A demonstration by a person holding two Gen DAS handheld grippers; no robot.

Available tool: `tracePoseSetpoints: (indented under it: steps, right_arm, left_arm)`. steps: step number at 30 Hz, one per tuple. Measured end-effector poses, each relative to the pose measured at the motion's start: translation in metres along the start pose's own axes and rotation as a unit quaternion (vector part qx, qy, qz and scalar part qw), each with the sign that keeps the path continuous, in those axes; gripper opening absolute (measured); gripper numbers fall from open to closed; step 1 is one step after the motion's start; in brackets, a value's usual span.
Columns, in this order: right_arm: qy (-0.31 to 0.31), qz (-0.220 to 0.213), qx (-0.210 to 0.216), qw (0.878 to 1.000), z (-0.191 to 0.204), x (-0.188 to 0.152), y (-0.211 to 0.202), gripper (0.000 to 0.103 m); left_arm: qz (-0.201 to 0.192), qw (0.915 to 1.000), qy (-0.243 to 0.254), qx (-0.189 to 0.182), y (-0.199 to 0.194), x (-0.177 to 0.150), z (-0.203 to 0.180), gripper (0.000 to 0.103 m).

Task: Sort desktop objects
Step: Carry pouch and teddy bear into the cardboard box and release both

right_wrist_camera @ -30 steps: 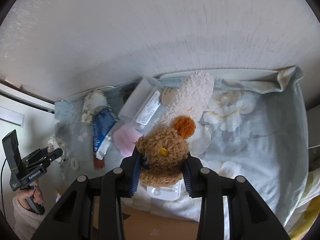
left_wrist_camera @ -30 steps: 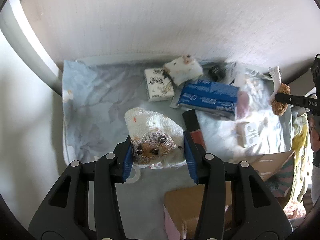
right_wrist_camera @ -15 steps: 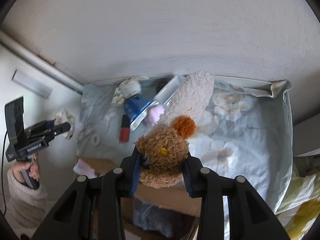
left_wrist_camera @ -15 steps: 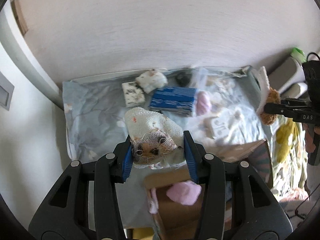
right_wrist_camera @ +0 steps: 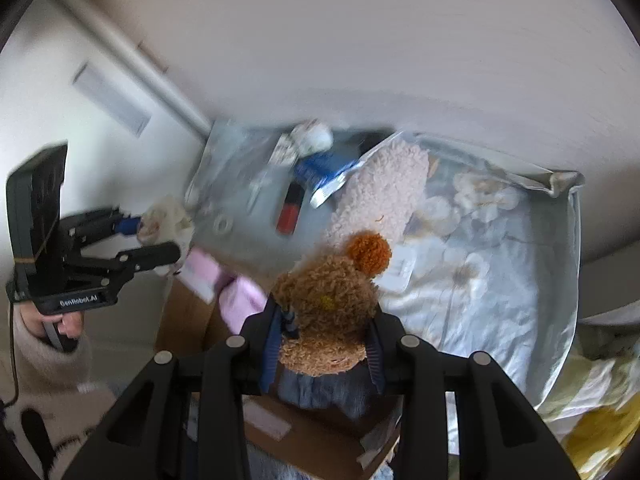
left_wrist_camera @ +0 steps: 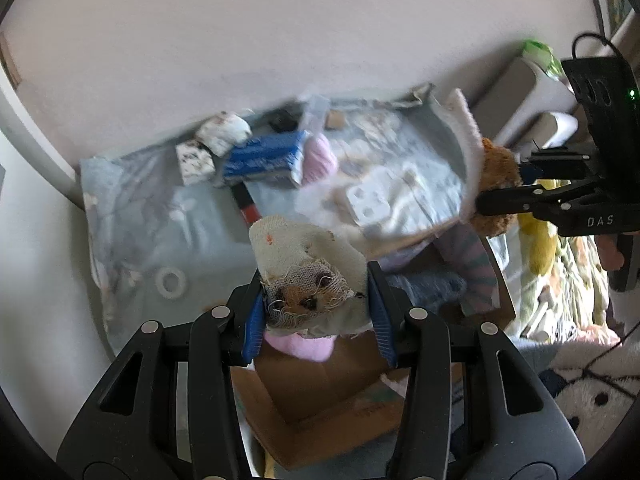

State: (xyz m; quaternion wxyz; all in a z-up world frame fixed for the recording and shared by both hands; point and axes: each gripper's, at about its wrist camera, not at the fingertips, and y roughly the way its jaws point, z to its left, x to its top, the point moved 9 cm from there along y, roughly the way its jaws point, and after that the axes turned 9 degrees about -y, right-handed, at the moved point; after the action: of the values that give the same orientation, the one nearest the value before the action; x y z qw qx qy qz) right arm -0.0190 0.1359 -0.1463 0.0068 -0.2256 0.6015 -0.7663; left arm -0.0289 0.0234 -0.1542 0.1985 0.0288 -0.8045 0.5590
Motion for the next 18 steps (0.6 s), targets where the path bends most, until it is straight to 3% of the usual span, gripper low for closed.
tracePoseSetpoints:
  steps: [10,18]
  right_arm:
    - [-0.064,0.072,0.01,0.995,0.039,-0.04,0.04,0.034]
    - [-0.086,0.11,0.029,0.99,0.057,-0.061,0.065,0.034]
  left_arm:
    - [0.068,0.9976,-0.013,-0.007,0.032,-0.061,-0.009,0.042]
    - [0.102,0.9942,-0.03,0.01,0.052,-0.085,-0.001,0.042]
